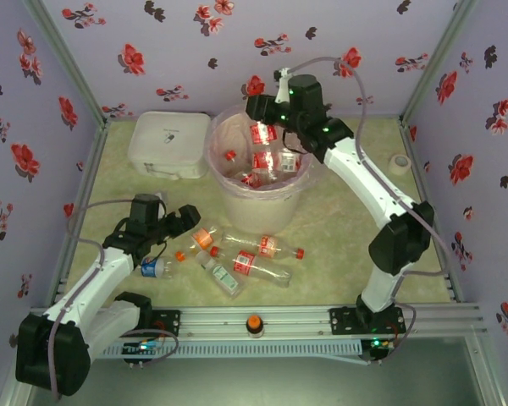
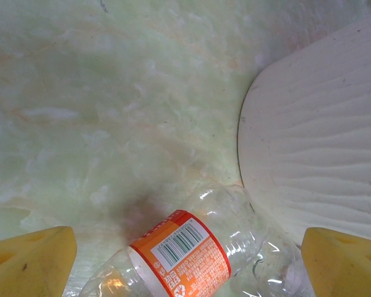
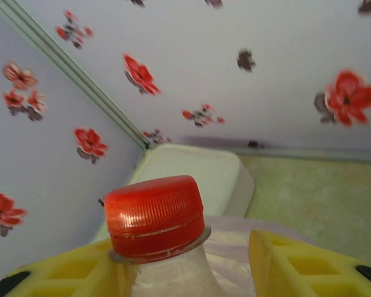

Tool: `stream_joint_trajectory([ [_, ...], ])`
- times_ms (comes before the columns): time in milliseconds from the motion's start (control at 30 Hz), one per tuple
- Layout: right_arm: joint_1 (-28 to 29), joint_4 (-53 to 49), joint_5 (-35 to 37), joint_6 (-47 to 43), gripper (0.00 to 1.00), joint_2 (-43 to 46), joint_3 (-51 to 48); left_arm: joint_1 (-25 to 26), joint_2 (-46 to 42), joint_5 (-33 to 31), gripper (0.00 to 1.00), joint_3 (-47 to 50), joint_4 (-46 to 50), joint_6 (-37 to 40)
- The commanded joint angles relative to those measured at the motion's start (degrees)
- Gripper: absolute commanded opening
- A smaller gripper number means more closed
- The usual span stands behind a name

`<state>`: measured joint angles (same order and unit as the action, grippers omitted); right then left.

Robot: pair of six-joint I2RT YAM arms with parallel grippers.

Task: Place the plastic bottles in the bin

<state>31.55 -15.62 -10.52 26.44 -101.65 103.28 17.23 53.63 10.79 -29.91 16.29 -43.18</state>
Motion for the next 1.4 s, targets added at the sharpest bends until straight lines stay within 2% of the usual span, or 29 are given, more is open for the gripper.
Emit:
stream_joint_trajectory([
  [0, 0.8, -2.0, 2.5, 3.0, 0.04, -1.8, -1.7, -0.5, -1.0, 0.8, 0.94, 0.6, -0.1, -0.7],
  [100, 1.2, -2.5, 5.5, 3.4, 0.11, -1.2, -4.0, -0.5, -1.1, 0.8, 0.94, 0.7, -0.1, -0.6],
  [233, 1.7, -2.3, 7.4, 2.6, 0.35, 0.8, -6.1, -0.6, -1.1, 0.8, 0.94, 0.7, -0.1, -0.6],
  [433, 3.8, -10.5, 12.1, -5.7, 0.68, 3.7, 0.0, -0.6, -0.2, 0.8, 0.94, 0.4, -0.4, -0.4],
  [500, 4.3, -14.9, 14.1, -8.8, 0.82, 4.3, 3.4, -0.6, 0.0, 0.8, 0.94, 0.2, -0.5, -0.3],
  [600, 4.6, -20.8, 17.4, -12.3, 0.92, 5.1, 6.7, -0.6, 0.3, 0.8, 0.95, -0.2, -0.2, 0.3],
  [667, 4.9, -23.4, 19.0, -13.7, 0.92, 5.9, 7.3, -0.6, 0.5, 0.8, 0.95, -0.5, 0.0, 0.6],
  [733, 5.3, -25.8, 19.1, -14.4, 0.88, 6.2, 7.4, -0.7, 0.7, 0.8, 0.95, -0.6, 0.0, 0.8],
  [933, 7.1, -33.1, 17.5, -16.1, 0.62, 5.0, 6.6, -0.7, 1.5, 0.8, 0.95, -1.0, -0.2, 0.8],
  [1100, 9.4, -32.2, 14.1, -15.1, 0.43, 4.0, 2.0, -0.6, 1.7, 0.8, 0.95, -0.9, -0.1, 0.6],
  [1267, 10.8, -29.9, 13.2, -13.6, 0.36, 2.3, -2.2, -0.7, 1.9, 0.6, 0.95, -1.0, 1.1, 1.4],
  [1367, 10.8, -27.8, 13.1, -12.6, 0.36, 1.9, -4.0, -0.7, 2.5, -0.2, 0.95, -1.6, 3.3, 3.0],
])
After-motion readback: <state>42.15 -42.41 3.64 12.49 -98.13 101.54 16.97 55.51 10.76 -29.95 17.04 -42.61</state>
